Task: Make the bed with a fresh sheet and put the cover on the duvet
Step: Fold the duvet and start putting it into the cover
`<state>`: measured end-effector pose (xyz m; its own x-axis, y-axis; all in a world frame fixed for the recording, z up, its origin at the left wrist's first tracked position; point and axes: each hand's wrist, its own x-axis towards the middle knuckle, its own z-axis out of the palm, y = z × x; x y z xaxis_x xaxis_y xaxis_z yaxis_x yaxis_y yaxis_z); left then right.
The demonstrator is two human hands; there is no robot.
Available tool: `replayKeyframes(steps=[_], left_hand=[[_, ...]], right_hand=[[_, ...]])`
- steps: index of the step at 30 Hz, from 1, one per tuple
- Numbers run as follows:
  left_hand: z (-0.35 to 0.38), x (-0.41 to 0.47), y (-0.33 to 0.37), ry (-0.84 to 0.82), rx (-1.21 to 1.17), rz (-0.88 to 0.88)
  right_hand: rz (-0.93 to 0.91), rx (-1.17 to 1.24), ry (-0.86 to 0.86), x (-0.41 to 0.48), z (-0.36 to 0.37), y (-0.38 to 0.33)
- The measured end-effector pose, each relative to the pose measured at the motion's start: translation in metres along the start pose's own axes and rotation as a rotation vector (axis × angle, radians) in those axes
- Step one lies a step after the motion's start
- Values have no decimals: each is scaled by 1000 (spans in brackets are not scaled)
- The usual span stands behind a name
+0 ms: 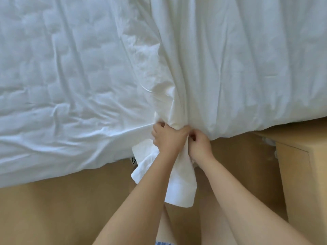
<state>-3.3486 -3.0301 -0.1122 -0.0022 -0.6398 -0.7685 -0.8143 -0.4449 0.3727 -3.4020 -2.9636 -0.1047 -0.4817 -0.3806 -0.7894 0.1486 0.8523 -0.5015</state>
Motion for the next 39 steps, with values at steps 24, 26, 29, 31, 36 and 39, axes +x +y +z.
replayKeyframes(steps=[24, 26, 29, 31, 36, 39], left_hand=[[-5, -12, 13, -341, -581, 20], [-10, -1, 23, -333, -658, 12], [7, 7, 62, -387, -584, 125], [36, 3, 92, -416, -584, 113], [148, -25, 169, -422, -596, 9], [225, -53, 214, -364, -510, 70]], right_hand=[[-33, -197, 269, 26, -42, -18], [-31, -176, 312, 31, -34, -21], [28, -50, 217, 46, -54, -23], [5, -51, 232, 53, -79, -20], [5, 176, 334, 77, -181, -3], [25, 285, 401, 94, -263, 24]])
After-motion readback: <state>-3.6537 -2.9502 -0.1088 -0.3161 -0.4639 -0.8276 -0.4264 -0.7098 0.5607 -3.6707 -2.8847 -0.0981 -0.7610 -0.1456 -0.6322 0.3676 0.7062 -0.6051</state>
